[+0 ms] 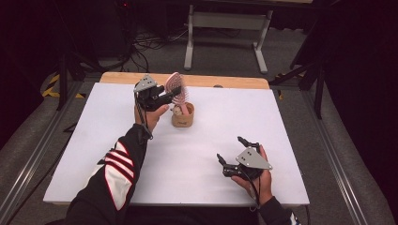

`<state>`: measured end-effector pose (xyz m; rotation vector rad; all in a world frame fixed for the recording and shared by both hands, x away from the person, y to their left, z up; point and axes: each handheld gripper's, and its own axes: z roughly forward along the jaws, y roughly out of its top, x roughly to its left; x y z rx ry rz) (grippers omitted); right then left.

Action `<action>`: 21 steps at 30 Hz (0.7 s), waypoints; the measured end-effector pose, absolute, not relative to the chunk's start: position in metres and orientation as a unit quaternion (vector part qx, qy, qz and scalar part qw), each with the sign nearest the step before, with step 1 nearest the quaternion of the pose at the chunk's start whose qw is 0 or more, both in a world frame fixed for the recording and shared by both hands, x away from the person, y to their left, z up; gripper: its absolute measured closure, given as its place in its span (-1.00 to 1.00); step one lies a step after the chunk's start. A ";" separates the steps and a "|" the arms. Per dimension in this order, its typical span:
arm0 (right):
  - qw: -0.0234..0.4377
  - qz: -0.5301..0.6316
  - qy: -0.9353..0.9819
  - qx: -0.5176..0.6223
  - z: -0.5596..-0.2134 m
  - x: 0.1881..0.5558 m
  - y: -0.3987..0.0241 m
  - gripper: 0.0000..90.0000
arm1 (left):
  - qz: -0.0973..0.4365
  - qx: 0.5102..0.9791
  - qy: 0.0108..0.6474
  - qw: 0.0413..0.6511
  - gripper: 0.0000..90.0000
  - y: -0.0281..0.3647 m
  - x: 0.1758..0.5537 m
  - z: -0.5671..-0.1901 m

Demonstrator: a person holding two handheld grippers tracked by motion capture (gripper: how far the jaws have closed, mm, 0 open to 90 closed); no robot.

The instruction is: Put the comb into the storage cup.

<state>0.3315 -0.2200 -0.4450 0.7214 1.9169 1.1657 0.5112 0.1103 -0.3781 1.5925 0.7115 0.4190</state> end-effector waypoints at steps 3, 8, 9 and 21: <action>0.382 0.456 0.753 0.281 -0.446 0.332 -0.219 -0.77 | 0.180 0.690 0.322 0.623 0.38 0.113 0.513 -0.380; 0.382 0.452 0.755 0.281 -0.446 0.332 -0.219 -0.77 | 0.184 0.684 0.336 0.621 0.34 0.123 0.518 -0.383; 0.382 0.452 0.756 0.281 -0.446 0.332 -0.219 -0.77 | 0.181 0.683 0.337 0.622 0.34 0.125 0.518 -0.383; 0.381 0.448 0.759 0.281 -0.447 0.333 -0.218 -0.77 | 0.184 0.680 0.360 0.612 0.29 0.139 0.522 -0.390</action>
